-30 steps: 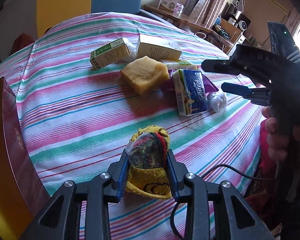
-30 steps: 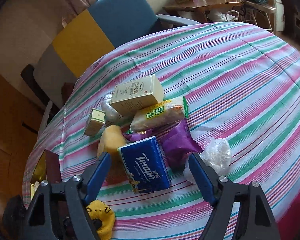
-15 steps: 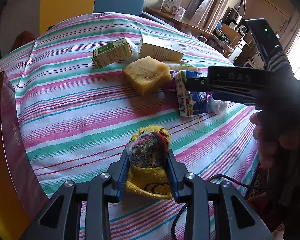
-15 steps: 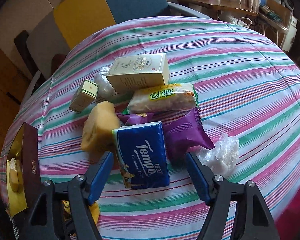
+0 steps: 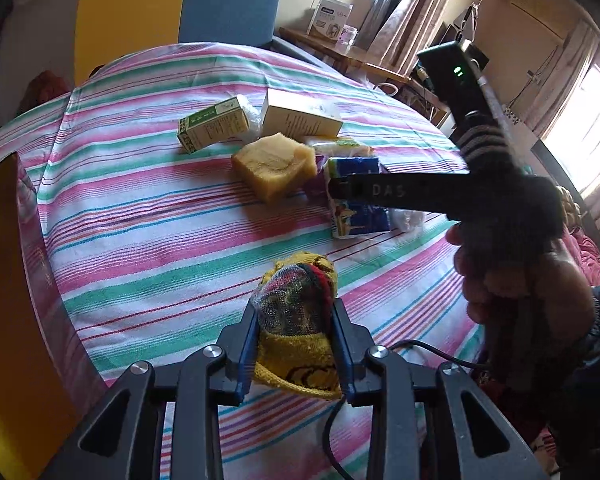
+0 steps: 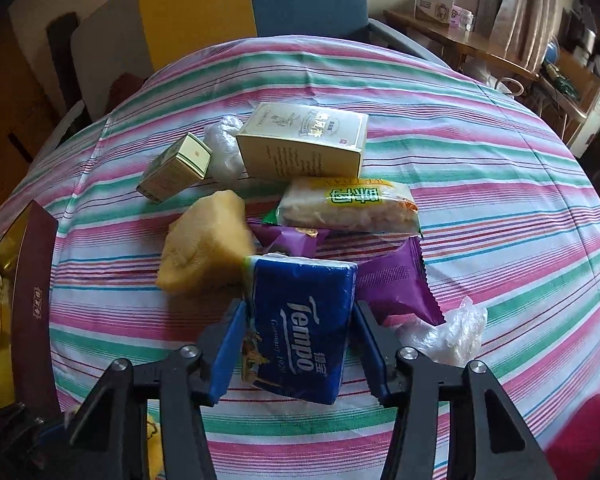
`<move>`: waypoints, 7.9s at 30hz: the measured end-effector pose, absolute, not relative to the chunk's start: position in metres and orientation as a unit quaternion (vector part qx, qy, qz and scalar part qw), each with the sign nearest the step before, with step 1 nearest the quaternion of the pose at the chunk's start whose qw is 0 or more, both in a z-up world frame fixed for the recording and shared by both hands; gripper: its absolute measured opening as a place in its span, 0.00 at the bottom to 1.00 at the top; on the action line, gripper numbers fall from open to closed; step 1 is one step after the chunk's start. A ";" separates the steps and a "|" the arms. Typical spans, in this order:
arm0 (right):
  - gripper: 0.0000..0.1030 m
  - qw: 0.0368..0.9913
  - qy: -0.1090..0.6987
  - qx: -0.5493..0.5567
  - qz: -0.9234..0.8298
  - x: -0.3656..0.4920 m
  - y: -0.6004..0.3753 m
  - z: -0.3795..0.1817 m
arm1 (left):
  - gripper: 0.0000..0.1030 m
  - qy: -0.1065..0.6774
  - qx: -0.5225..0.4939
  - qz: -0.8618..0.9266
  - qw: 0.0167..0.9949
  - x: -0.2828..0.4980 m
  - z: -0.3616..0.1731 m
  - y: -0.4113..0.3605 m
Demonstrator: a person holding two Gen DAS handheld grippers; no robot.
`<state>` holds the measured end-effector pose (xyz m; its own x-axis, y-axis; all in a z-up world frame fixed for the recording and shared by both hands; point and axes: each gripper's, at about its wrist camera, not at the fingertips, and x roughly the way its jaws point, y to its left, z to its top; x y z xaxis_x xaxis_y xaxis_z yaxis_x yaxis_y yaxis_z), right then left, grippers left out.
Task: Organize objects
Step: 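Grasp the yellow knitted pouch with the left gripper while the right gripper grasps the blue Tempo tissue pack, then carry the yellow knitted pouch into the gold tray and release it with the left gripper, then carry the blue Tempo tissue pack into the gold tray with the right gripper, then release the tissue pack and move both tools back toward the pile, then grasp the tan sponge block with the left gripper while the right gripper grasps a purple candy packet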
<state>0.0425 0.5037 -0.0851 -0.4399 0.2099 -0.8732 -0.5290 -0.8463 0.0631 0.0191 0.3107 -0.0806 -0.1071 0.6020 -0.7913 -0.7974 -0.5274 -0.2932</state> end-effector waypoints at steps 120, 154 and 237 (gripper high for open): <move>0.29 -0.268 0.130 -0.488 0.820 -0.065 0.136 -0.057 | 0.44 -0.035 -0.433 0.900 0.037 -0.047 -0.045 -0.080; 0.78 -0.163 0.082 -0.437 0.881 -0.027 0.178 -0.038 | 0.45 -0.008 -0.405 0.908 0.102 -0.035 -0.025 -0.037; 0.72 0.226 0.317 -0.369 0.844 0.095 0.551 -0.053 | 0.54 0.011 -0.567 0.734 0.374 -0.079 -0.093 0.372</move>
